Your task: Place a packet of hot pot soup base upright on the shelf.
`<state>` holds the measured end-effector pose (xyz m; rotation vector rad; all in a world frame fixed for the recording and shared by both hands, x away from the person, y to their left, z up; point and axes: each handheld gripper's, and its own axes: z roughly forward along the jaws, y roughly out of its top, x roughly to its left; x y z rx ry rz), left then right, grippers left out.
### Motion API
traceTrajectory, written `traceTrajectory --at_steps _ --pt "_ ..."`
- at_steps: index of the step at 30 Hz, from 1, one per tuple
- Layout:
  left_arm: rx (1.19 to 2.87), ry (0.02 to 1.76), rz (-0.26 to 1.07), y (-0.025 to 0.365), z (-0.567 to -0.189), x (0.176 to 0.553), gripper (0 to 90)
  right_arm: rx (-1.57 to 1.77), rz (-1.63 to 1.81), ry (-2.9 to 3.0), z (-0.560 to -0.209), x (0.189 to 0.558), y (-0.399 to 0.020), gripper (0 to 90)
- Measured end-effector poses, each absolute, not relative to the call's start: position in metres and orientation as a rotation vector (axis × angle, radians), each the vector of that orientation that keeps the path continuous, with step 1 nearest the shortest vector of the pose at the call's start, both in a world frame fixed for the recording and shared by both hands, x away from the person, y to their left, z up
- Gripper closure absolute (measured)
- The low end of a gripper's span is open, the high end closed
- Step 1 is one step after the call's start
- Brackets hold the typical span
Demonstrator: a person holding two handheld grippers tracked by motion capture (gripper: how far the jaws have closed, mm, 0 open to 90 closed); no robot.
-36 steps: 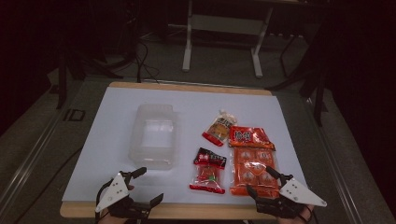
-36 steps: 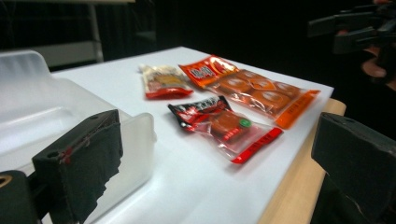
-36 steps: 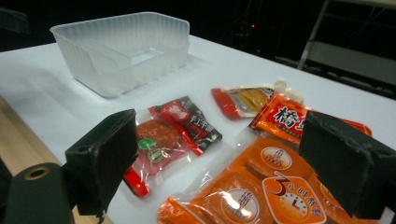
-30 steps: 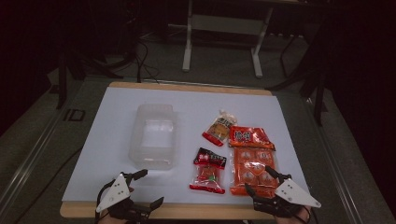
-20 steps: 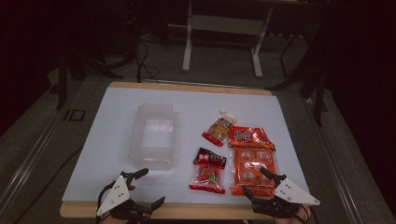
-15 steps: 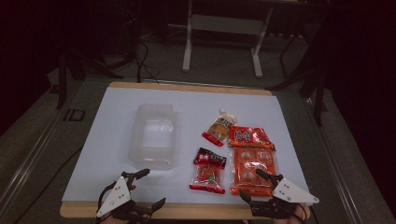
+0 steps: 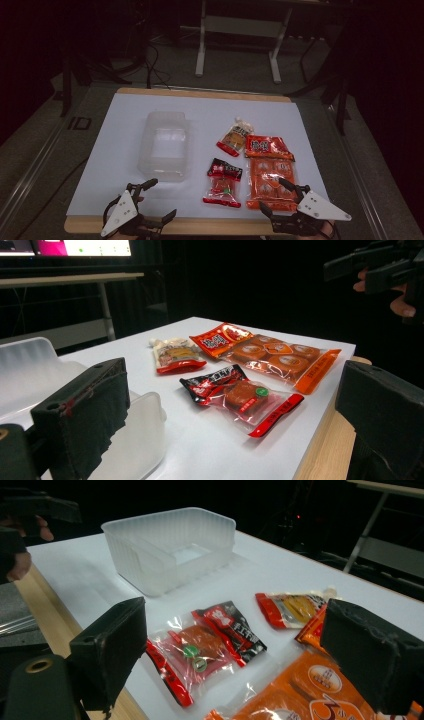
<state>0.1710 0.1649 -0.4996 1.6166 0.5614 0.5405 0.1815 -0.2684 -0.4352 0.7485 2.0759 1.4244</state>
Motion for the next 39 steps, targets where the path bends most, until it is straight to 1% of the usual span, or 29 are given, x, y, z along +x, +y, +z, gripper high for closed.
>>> traceTrajectory --at_steps 2,5,11,16,24,28,30,31,39 --pt "1.62 0.565 0.535 0.165 -0.5 0.171 1.5 0.718 1.391 2.053 -0.433 0.181 -0.265 11.6" --pt "1.612 0.587 0.561 0.166 -0.5 0.172 1.5 0.696 1.437 2.009 -0.427 0.183 -0.265 12.0" --pt "1.599 0.619 0.523 0.169 -0.502 0.176 1.5 0.695 1.42 1.985 -0.408 0.194 -0.272 13.5" --pt "1.601 0.62 0.517 0.168 -0.503 0.176 1.5 0.687 1.428 1.964 -0.398 0.206 -0.282 11.6" --pt "1.616 0.615 0.509 0.168 -0.503 0.177 1.5 0.745 1.441 1.938 -0.395 0.226 -0.294 11.1" --pt "1.62 0.616 0.502 0.167 -0.504 0.177 1.5 0.799 1.462 1.961 -0.391 0.243 -0.302 10.4" --pt "1.622 0.615 0.501 0.167 -0.504 0.177 1.5 0.799 1.462 1.961 -0.391 0.243 -0.302 10.4" --pt "1.623 0.615 0.49 0.167 -0.504 0.178 1.5 0.815 1.461 1.953 -0.391 0.252 -0.303 9.5" --pt "1.627 0.613 0.487 0.167 -0.505 0.178 1.5 0.845 1.388 1.95 -0.398 0.28 -0.308 9.6"
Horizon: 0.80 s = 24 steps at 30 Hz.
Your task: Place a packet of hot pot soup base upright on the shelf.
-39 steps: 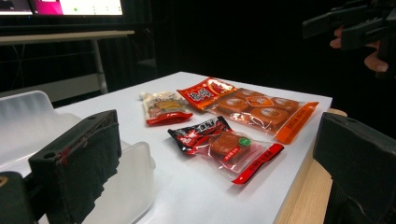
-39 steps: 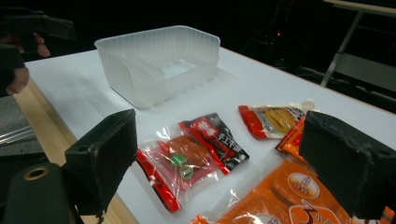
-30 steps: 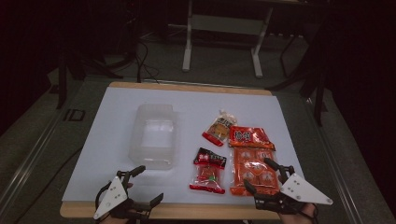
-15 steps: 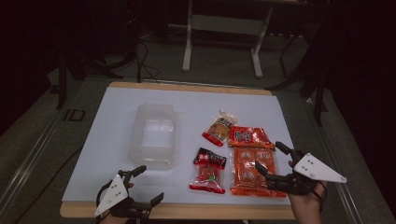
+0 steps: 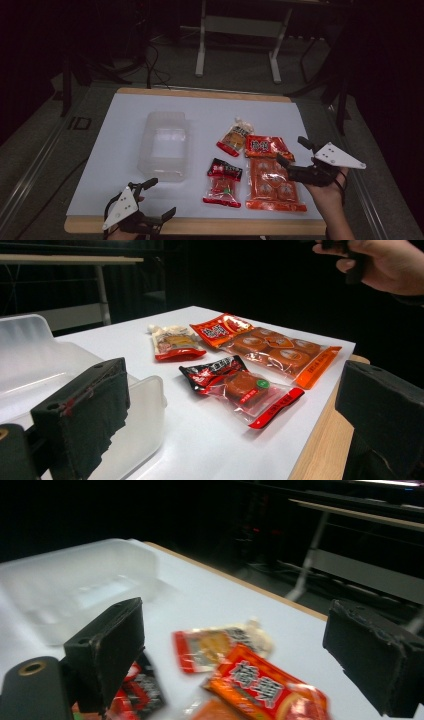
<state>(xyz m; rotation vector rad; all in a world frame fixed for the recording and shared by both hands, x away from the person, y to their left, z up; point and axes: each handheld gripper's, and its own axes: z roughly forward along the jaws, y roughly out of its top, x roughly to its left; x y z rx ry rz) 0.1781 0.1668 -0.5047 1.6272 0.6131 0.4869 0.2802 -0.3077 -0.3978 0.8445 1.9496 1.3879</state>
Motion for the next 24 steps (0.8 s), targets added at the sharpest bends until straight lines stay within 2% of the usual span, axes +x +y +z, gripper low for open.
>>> traceTrajectory --at_steps 5,18,24 --pt "1.629 0.613 0.483 0.166 -0.505 0.178 1.5 0.91 1.329 1.963 -0.409 0.303 -0.313 9.9" --pt "1.638 0.61 0.476 0.165 -0.507 0.18 1.5 0.945 1.265 2.07 -0.442 0.35 -0.326 18.0" --pt "1.64 0.612 0.479 0.166 -0.507 0.18 1.5 1.046 1.25 2.106 -0.459 0.37 -0.336 18.0"
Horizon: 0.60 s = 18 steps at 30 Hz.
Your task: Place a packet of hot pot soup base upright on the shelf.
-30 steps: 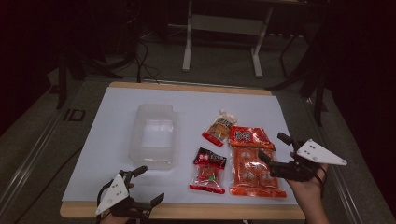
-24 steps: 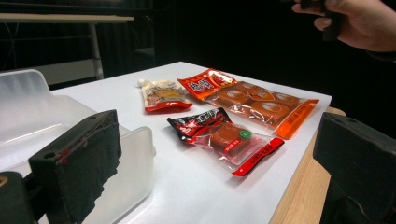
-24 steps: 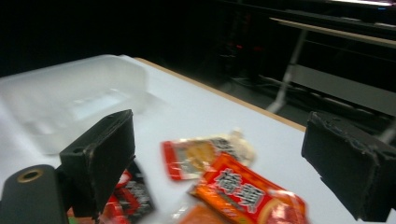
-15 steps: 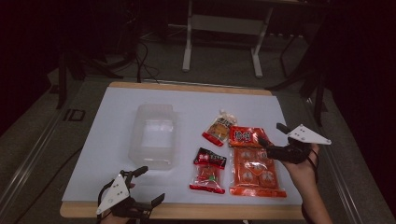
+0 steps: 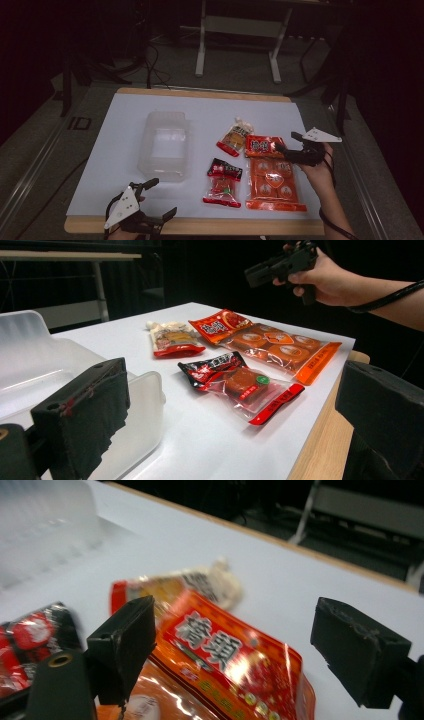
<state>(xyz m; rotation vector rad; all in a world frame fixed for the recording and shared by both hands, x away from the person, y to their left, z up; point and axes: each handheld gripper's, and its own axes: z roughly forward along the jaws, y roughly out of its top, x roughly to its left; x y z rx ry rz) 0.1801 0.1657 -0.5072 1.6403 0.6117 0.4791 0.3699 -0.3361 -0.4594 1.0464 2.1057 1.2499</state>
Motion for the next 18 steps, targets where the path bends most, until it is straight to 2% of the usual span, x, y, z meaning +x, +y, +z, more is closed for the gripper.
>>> traceTrajectory --at_steps 2,18 --pt "1.639 0.615 0.476 0.166 -0.508 0.18 1.5 1.075 1.242 2.121 -0.465 0.375 -0.338 21.4" --pt "1.663 0.603 0.476 0.163 -0.509 0.18 1.5 1.205 1.162 2.161 -0.5 0.402 -0.349 25.8"
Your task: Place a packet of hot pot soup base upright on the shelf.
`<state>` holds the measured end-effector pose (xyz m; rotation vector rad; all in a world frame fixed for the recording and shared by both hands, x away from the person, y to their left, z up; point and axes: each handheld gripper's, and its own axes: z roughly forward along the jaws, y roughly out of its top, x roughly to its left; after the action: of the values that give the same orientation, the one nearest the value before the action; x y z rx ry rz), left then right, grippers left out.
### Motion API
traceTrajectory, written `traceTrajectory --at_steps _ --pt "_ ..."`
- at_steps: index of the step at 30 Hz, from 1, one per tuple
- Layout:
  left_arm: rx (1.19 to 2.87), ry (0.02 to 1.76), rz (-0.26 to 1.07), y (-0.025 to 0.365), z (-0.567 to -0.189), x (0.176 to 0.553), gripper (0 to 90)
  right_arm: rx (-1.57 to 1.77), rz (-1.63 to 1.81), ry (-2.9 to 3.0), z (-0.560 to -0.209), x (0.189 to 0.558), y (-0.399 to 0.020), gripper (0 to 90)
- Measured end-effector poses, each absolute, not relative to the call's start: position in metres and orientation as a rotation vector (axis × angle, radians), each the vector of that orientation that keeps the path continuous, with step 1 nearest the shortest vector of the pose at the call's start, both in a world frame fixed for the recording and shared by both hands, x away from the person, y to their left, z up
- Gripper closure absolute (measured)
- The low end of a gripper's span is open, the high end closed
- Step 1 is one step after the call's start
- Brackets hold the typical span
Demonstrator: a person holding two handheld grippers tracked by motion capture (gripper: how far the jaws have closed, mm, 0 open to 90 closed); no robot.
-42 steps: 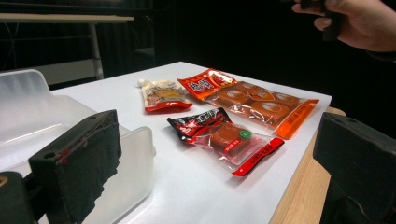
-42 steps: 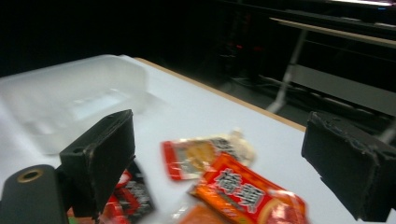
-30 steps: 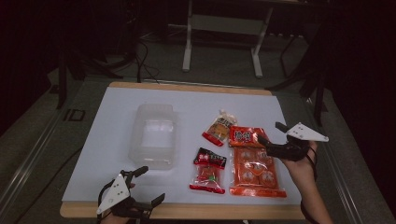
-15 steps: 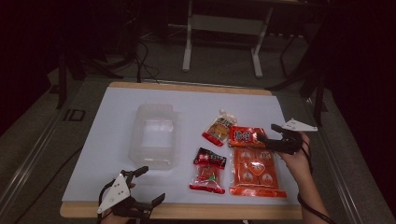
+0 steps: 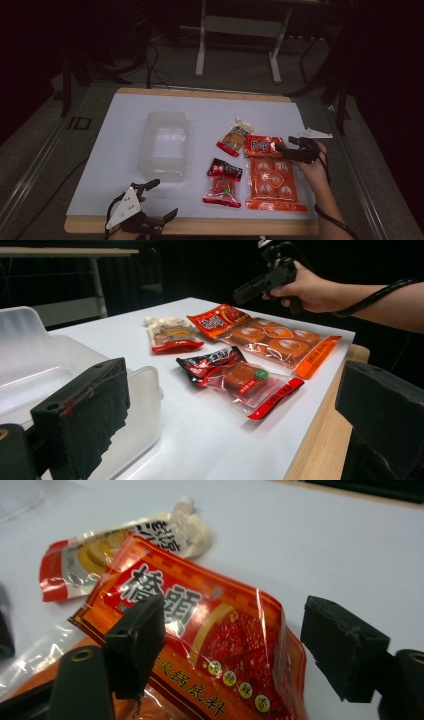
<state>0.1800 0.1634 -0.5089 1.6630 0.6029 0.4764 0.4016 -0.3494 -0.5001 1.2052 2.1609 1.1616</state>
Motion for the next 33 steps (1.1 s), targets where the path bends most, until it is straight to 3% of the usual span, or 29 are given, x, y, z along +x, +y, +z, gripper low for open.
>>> traceTrajectory --at_steps 21,30,33 --pt "1.667 0.615 0.489 0.163 -0.51 0.181 1.5 1.276 1.089 2.244 -0.531 0.416 -0.352 33.9" --pt "1.672 0.617 0.465 0.162 -0.511 0.183 1.5 1.307 1.054 2.249 -0.533 0.419 -0.354 30.8" --pt "1.678 0.618 0.461 0.162 -0.512 0.183 1.5 1.278 1.042 2.261 -0.532 0.417 -0.352 35.8"
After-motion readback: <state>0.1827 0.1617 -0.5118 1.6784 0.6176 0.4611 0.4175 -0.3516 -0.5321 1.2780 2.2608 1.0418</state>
